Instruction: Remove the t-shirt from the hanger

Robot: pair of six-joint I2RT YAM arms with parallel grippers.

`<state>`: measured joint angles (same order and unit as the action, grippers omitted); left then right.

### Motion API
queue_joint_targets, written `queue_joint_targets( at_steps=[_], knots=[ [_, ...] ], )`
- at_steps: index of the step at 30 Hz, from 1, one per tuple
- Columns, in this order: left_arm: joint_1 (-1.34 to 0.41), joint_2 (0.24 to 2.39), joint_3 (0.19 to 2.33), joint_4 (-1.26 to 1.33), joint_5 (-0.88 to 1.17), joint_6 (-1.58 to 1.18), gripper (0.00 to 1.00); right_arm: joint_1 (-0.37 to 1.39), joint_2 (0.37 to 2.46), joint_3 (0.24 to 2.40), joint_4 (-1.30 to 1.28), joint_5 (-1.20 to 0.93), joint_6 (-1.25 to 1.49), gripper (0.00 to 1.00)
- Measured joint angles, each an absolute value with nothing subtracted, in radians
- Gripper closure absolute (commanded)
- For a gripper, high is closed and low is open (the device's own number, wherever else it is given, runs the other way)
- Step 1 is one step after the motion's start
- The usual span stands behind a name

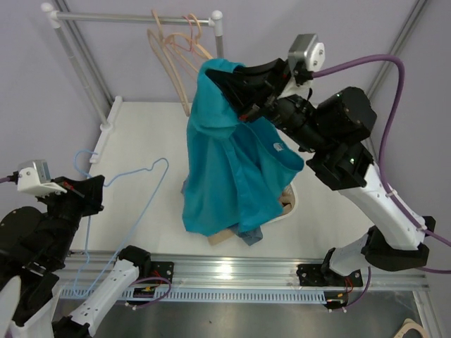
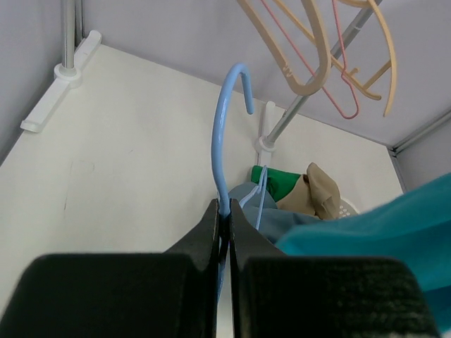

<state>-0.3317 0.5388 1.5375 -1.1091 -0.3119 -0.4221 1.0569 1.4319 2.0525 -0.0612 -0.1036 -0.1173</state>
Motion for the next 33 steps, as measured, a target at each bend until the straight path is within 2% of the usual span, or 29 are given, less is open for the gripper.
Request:
queue_joint_targets(
  at_steps=[5, 9, 12, 19, 24, 27, 33],
  knots=[
    [-0.332, 0.534, 1.477, -1.09, -0.312, -0.426, 0.99, 1.042, 1.517, 2.099, -0.075, -0.067, -0.17, 1.0],
    [-0.332, 0.534, 1.464, -1.063, -0.311, -0.427, 0.99, 1.018, 1.488, 1.986, -0.068, -0.051, -0.17, 1.0],
    [-0.332, 0.534, 1.446, -1.032, -0.307, -0.426, 0.99, 0.993, 1.394, 1.798, -0.055, -0.03, -0.149, 1.0],
    [-0.332, 0.552, 1.422, -0.983, -0.282, -0.418, 0.99, 0.974, 1.047, 1.214, 0.023, 0.038, 0.01, 1.0],
    [-0.332, 0.554, 1.401, -0.935, -0.284, -0.41, 0.99, 0.974, 0.965, 0.92, 0.015, 0.047, 0.215, 1.0],
    [-0.332, 0.56, 1.387, -0.91, -0.284, -0.41, 0.99, 0.964, 1.082, 0.851, -0.087, 0.051, 0.316, 1.0],
    [-0.331, 0.622, 1.375, -0.855, -0.295, -0.398, 0.99, 0.953, 1.485, 0.926, -0.308, 0.025, 0.418, 1.0]
  ],
)
